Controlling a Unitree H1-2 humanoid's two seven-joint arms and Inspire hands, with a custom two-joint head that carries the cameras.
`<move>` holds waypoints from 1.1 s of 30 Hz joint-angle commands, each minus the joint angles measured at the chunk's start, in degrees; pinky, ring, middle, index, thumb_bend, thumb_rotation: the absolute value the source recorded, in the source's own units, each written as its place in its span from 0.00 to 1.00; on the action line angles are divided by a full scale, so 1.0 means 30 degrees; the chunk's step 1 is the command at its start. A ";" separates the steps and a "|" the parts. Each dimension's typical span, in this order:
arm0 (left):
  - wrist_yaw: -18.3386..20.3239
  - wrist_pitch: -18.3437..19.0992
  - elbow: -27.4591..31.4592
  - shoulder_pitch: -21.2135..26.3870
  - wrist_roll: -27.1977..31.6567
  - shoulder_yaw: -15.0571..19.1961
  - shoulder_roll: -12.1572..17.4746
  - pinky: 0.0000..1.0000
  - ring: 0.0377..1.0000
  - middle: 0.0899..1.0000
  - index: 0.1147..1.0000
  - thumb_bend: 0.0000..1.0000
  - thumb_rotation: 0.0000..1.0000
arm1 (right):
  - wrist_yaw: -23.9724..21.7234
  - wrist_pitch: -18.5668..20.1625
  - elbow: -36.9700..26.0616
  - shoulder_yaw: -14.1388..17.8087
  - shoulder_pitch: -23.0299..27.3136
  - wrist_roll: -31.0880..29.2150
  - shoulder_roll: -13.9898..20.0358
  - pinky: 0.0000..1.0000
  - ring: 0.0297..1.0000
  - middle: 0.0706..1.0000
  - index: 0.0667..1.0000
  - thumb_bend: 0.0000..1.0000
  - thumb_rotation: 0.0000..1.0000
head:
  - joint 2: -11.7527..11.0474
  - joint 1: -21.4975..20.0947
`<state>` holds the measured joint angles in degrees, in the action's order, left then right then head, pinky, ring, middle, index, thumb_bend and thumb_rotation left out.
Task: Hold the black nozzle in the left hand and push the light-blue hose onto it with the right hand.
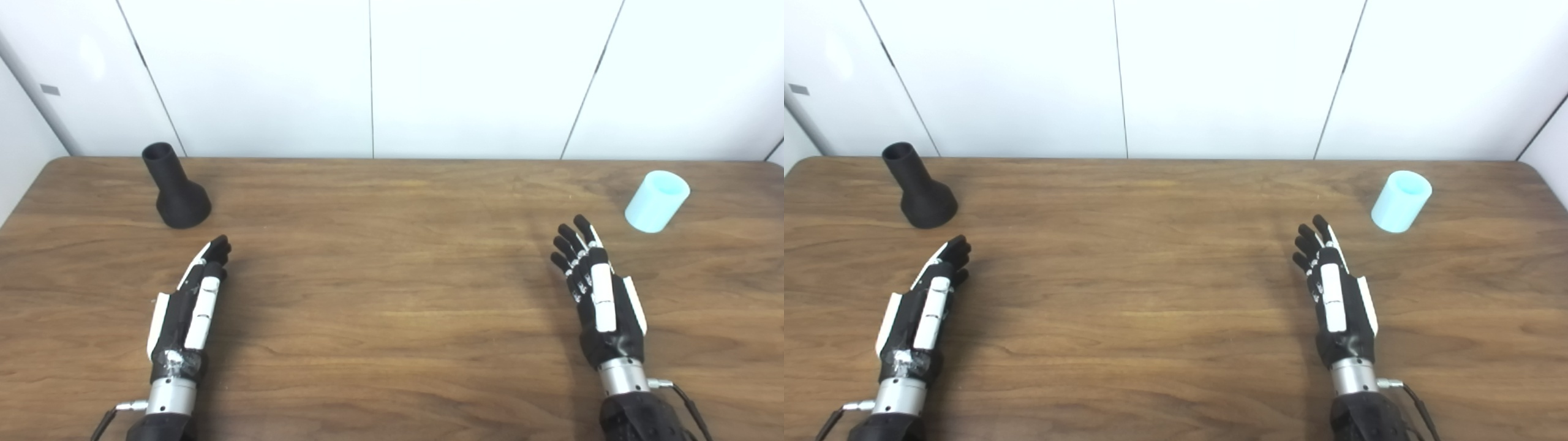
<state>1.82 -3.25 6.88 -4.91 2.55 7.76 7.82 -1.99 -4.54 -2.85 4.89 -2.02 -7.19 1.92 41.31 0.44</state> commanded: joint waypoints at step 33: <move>-0.0760 -0.0359 -0.1244 -0.0635 -0.1515 -0.1150 -0.1021 0.95 0.94 0.92 0.89 0.47 0.75 | -0.1251 -0.1525 0.2687 0.0265 -0.0460 -0.0858 0.1117 0.94 0.95 0.95 0.96 0.53 0.96 | -0.2557 0.4861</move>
<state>-0.02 -3.29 6.85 -4.69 -1.09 5.81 6.38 -4.74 -7.20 -0.36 5.14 -0.81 -8.90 4.78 33.58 14.93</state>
